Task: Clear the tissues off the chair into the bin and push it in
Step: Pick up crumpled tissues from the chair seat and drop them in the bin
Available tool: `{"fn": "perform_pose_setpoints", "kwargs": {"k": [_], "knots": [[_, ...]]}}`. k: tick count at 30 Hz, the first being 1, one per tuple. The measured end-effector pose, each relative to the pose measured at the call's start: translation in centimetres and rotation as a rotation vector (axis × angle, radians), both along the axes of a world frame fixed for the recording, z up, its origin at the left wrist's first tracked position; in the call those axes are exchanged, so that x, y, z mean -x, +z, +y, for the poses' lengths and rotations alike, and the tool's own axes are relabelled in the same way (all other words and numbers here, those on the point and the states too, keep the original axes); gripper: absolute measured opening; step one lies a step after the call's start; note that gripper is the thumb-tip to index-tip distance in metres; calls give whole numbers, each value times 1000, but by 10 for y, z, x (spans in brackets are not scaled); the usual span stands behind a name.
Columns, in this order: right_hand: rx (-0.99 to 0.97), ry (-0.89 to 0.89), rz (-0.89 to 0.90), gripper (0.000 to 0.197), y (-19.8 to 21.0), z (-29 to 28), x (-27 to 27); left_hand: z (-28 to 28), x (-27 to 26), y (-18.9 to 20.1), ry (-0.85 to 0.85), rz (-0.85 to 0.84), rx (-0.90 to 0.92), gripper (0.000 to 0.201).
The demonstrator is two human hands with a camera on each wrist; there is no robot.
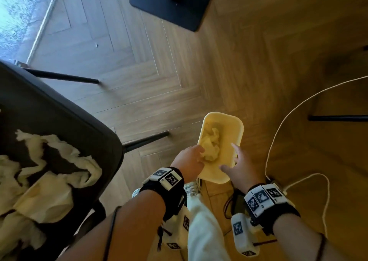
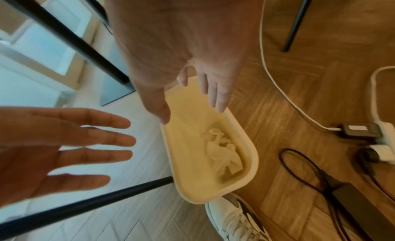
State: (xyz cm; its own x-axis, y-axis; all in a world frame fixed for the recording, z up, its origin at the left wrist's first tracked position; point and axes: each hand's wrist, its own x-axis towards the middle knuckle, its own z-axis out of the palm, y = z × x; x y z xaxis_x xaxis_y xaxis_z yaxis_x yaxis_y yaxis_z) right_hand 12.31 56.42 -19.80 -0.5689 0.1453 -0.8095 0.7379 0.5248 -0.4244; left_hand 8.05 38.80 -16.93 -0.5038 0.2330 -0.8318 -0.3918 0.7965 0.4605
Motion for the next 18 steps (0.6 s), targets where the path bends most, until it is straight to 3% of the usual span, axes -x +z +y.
{"fn": "perform_pose_setpoints", "kwargs": {"k": [4,8,11,13,15,18], "knots": [[34,90,145,47,55,-43,10,-29,3,58,63,20,-3,21],[202,182,261,31,121,-119,24,-76,8,130,111,104,21,20],[247,357,289,23,149,-175,31,-135,8,170,130,181,159,20],[226,499,302,37,155,-204,35,-182,9,180,27,304,341,37],[193,618,324,47,155,-222,38,-227,12,176,-65,345,503,68],[153,645,309,48,150,-236,40,-275,22,157,53,171,606,100]]}}
